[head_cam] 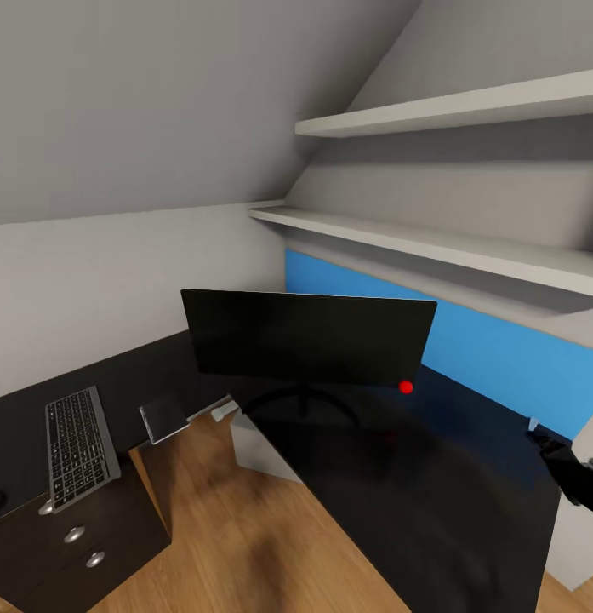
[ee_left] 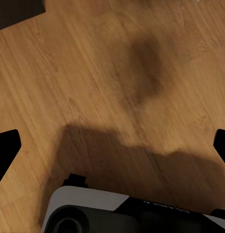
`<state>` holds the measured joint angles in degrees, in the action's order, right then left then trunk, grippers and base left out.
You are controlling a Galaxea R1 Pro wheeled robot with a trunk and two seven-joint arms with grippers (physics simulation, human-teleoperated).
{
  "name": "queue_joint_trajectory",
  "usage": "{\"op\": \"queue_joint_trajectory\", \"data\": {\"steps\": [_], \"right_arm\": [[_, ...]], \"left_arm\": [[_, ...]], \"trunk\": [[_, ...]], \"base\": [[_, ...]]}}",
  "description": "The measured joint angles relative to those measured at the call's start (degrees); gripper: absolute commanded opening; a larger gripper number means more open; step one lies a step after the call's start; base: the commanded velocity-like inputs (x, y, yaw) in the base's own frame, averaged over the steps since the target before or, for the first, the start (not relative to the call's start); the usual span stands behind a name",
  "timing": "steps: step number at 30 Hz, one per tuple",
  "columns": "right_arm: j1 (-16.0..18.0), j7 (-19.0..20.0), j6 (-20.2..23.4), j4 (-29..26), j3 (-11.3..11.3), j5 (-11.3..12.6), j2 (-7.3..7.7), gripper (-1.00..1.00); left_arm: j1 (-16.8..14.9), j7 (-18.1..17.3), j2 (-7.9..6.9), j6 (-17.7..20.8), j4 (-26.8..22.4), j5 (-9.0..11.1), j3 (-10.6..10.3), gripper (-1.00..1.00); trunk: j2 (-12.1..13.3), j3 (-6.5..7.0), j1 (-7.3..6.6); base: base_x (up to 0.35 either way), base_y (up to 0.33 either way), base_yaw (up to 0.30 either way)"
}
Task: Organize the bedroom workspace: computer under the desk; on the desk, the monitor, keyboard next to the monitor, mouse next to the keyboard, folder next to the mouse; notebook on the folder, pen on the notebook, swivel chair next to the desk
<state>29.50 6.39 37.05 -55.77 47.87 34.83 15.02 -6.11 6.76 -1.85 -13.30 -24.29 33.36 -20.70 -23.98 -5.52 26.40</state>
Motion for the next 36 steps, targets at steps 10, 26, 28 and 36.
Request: {"op": "queue_joint_trajectory", "data": {"steps": [10,26,28,36], "right_arm": [[14.1,-7.8,-6.7,12.7,-0.8,-2.2,0.75,1.0],[15.1,-6.0,-9.6,16.0,-7.6,-2.1,0.96,1.0],[15.1,-5.4,-9.6,15.9,-7.6,-2.1,1.02,1.0],[15.0,-4.5,-9.5,15.9,-7.6,-2.1,1.09,1.0]], "left_arm": [[0.0,-0.1,-0.56,0.1,0.0,0.0,1.1,1.0],[0.0,-0.1,-0.48,0.0,0.0,0.0,1.7,1.0],[0.0,-0.1,-0.5,0.1,0.0,-0.1,1.7,1.0],[0.0,-0.2,-0.5,0.1,0.0,-0.1,1.7,1.0]], "trunk": [[0.0,-0.01,-0.02],[0.0,0.0,0.0],[0.0,0.0,0.0],[0.0,0.0,0.0]], "base": [[0.078,0.0,0.0],[-0.025,0.115,0.0],[-0.044,0.072,0.0],[-0.011,0.02,0.0]]}}
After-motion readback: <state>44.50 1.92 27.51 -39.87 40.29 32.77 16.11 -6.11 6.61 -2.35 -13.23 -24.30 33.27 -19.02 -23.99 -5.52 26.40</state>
